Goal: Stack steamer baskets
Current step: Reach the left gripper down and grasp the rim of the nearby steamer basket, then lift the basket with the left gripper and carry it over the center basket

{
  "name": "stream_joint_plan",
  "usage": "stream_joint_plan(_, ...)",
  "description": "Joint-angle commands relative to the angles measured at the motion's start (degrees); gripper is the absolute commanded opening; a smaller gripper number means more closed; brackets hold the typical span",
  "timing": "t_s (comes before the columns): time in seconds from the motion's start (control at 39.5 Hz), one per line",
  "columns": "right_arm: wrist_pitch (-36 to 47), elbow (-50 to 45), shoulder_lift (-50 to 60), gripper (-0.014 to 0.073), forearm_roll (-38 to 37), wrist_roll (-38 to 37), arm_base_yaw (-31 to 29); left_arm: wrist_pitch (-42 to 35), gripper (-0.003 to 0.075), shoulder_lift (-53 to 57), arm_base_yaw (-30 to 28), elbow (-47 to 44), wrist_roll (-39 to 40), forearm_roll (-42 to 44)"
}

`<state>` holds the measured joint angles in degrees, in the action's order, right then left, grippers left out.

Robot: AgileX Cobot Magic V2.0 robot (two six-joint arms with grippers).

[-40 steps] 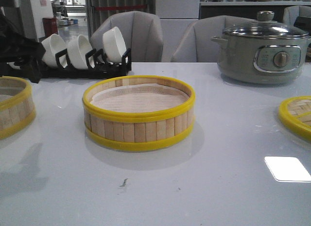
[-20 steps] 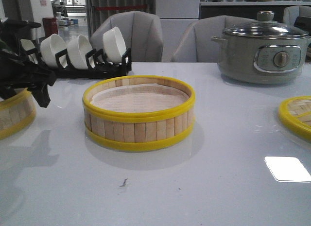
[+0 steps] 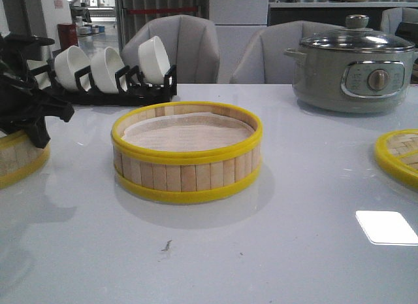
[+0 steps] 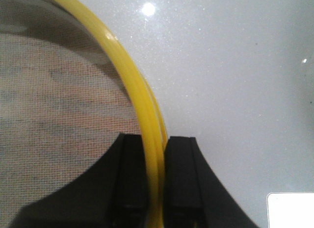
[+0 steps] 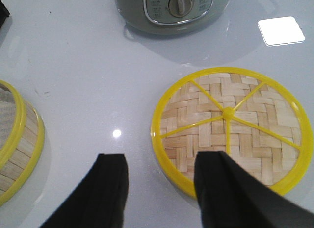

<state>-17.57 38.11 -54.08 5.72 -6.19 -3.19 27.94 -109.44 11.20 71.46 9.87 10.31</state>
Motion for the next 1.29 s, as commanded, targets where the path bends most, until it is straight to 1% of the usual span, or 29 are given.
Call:
stream_joint_plan(0.0, 4.25, 2.13, 0.43, 0.0426, 0.17, 0.45, -0.32, -1.28, 0.0089, 4.18, 0.66, 2.32, 0.49, 0.99)
stream_joint_plan(0.13, 4.25, 2.13, 0.43, 0.0426, 0.17, 0.45, -0.32, -1.15, 0.0089, 6.82, 2.72, 4.40, 0.49, 0.99)
stream_joint_plan(0.25, 4.33, 2.13, 0.43, 0.0426, 0.17, 0.45, -0.32, -0.42, 0.0089, 9.24, 5.95, 7.88, 0.49, 0.89)
stream_joint_plan(0.4, 4.91, 2.13, 0.43, 0.0426, 0.17, 0.45, -0.32, 4.38, 0.0085, 9.82, 11.35, 14.24, 0.49, 0.89)
stream_joint_plan(0.53, 4.91, 2.13, 0.43, 0.0426, 0.17, 0.45, -0.32, 6.35, 0.0085, 9.82, 16.26, 17.68, 0.49, 0.89)
stream_joint_plan(0.71, 4.91, 2.13, 0.43, 0.0426, 0.17, 0.45, -0.32, 6.01, 0.0085, 9.82, 23.51, 18.61, -0.33, 0.89)
stream_joint_plan(0.88, 4.96, 2.13, 0.43, 0.0426, 0.22, 0.45, -0.32, 3.68, 0.0085, 9.34, 28.87, 18.61, -0.33, -0.29)
stream_joint_plan(1.06, 4.96, 2.13, 0.43, 0.0426, 0.22, 0.45, -0.32, 1.19, 0.0085, 7.80, 32.02, 18.67, -0.33, -0.29)
stream_joint_plan(1.26, 4.96, 2.13, 0.43, 0.0426, 0.22, 0.45, -0.32, 1.34, 0.0085, 3.79, 33.76, 21.63, -0.33, -1.15)
